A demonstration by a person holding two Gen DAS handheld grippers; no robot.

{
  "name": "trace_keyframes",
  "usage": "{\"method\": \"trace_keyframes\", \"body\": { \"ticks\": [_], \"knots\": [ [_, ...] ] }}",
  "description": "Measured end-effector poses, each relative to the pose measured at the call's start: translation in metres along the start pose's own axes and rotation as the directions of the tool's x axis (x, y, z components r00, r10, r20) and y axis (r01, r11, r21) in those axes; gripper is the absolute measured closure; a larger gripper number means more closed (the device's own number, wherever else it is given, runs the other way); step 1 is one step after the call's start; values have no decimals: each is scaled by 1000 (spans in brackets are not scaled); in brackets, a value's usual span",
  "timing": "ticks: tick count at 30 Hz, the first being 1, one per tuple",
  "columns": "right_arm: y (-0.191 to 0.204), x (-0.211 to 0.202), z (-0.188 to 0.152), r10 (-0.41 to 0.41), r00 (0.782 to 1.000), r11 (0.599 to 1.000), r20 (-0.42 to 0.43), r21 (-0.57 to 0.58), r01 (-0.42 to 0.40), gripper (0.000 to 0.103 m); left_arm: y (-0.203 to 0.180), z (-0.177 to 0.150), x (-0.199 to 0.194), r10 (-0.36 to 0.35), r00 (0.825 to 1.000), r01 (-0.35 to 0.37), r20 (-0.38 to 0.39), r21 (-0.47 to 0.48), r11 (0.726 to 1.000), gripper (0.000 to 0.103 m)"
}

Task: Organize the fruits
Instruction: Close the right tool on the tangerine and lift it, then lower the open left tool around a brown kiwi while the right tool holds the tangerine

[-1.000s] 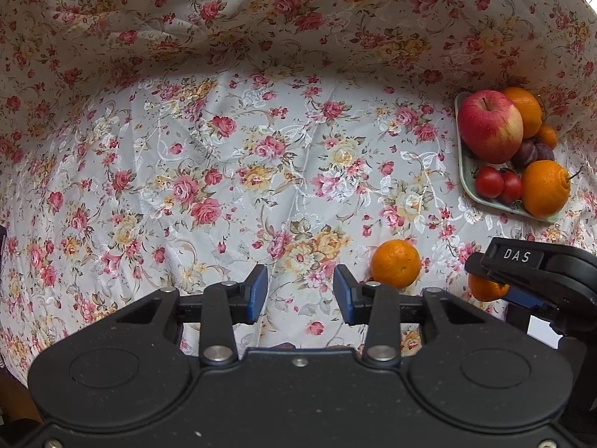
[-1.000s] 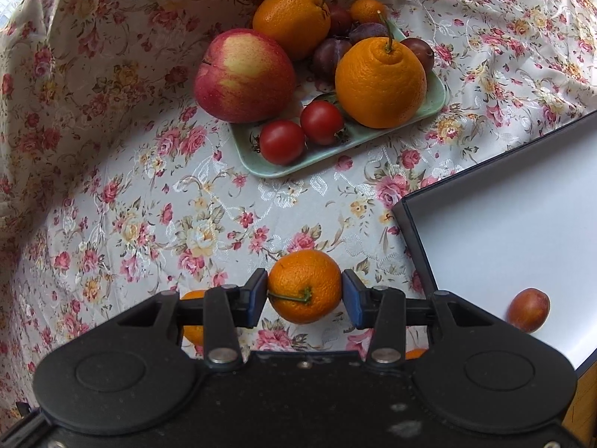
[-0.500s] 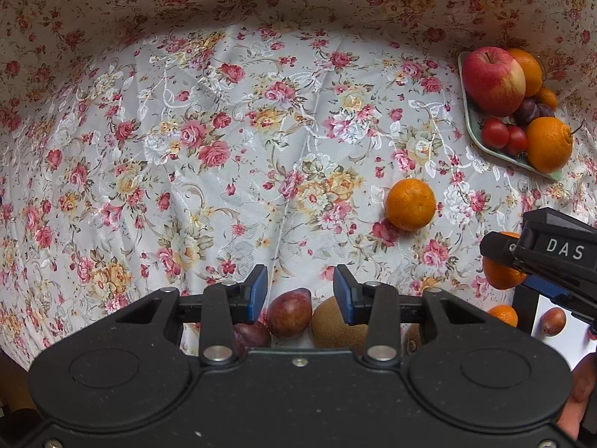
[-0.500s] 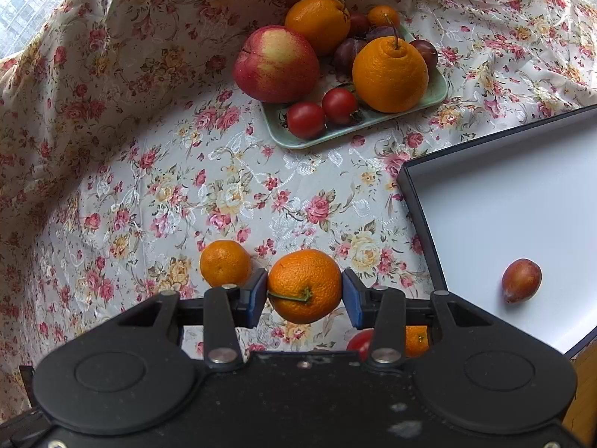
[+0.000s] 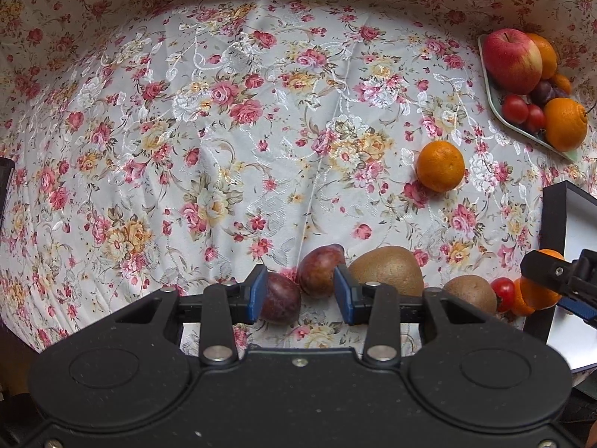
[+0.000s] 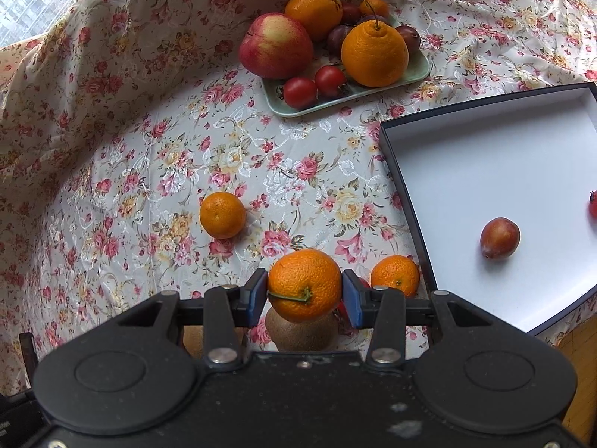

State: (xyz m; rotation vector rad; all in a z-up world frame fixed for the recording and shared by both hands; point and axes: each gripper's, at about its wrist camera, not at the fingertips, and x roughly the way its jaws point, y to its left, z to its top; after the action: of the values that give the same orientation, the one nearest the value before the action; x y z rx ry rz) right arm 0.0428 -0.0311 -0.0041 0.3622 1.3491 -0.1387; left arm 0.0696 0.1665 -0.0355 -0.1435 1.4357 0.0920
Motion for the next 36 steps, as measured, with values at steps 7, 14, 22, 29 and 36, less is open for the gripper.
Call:
{"method": "trace_keyframes", "body": {
  "ticks": [7,14,22,29,36],
  "knots": [
    [-7,-2,-3,-7,1000,1000,-3,5,7,58,-22,-9,-4,-46,999,45,18,54,998,54],
    [-14,-3,1,-8,1000,1000,-4,26,8,58,-35,-9,2,-119,993,119,-14,50,992,54],
    [-17,-4,1,2,1000,1000,-9,28,-1,58,-40,-10,13,-104,994,105,-16,33,994,49],
    [-20,-4,1,7,1000,999,-18,41,-6,58,-45,-9,20,-61,998,60,18,51,997,40],
    [-23,-5,3,16,1000,998,-21,56,-15,58,-52,-9,25,-28,999,26,32,67,997,36]
  ]
}}
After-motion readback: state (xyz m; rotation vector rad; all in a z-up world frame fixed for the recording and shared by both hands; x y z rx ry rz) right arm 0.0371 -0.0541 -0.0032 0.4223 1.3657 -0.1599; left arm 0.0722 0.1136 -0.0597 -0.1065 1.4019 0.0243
